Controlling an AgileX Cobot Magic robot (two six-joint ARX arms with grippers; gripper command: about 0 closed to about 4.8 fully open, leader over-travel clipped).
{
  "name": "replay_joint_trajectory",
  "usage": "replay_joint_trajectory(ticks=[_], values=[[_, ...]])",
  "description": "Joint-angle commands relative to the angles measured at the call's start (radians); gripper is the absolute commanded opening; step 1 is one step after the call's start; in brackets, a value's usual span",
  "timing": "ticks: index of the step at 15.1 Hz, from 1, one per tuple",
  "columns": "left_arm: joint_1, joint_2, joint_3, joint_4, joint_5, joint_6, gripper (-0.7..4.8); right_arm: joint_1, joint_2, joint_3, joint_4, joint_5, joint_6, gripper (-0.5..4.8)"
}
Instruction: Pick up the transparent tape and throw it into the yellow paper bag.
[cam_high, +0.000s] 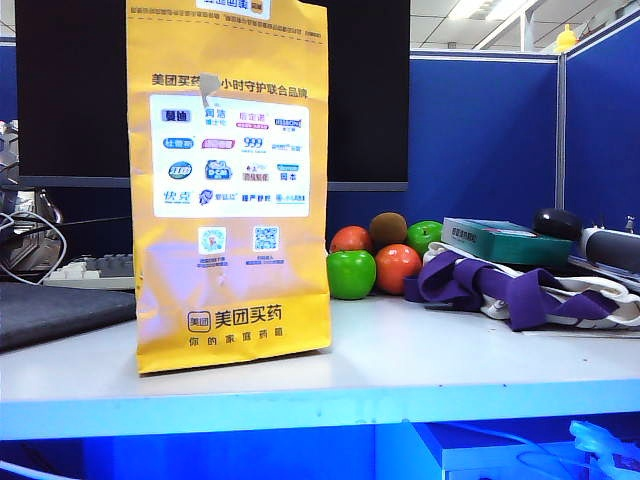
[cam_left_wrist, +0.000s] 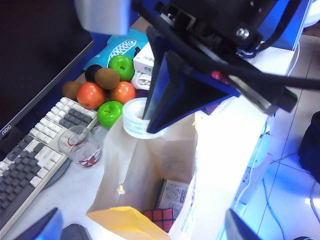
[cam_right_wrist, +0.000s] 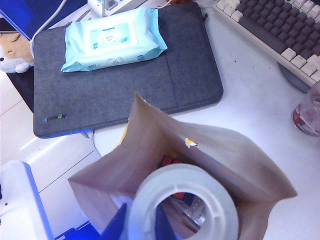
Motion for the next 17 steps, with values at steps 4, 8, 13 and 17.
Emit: replay_joint_trajectory(ticks=[4,8,13,17], values=[[-0.001,-0.004,0.003,0.037,-0.068,-0.005,4.36,0.001,-0.004,0.005,0.075,-0.001,-0.005,4.79],[-0.001,-0.06,0.003,0.035,-0.387,-0.001,4.25,-0.036,-0.073,0.008,0.196,0.252,-0.013,4.79],[-0.001,-0.295,0.001,0.048,-0.472,-0.06,4.25,-0.102,-0.4,0.007,0.3,0.242,-0.07,4.79],[-0.005,-0.528,-0.165,0.032,-0.572,-0.072,4.26,-0.085,-0.625,0.005,0.123,0.08,-0.089,4.79]])
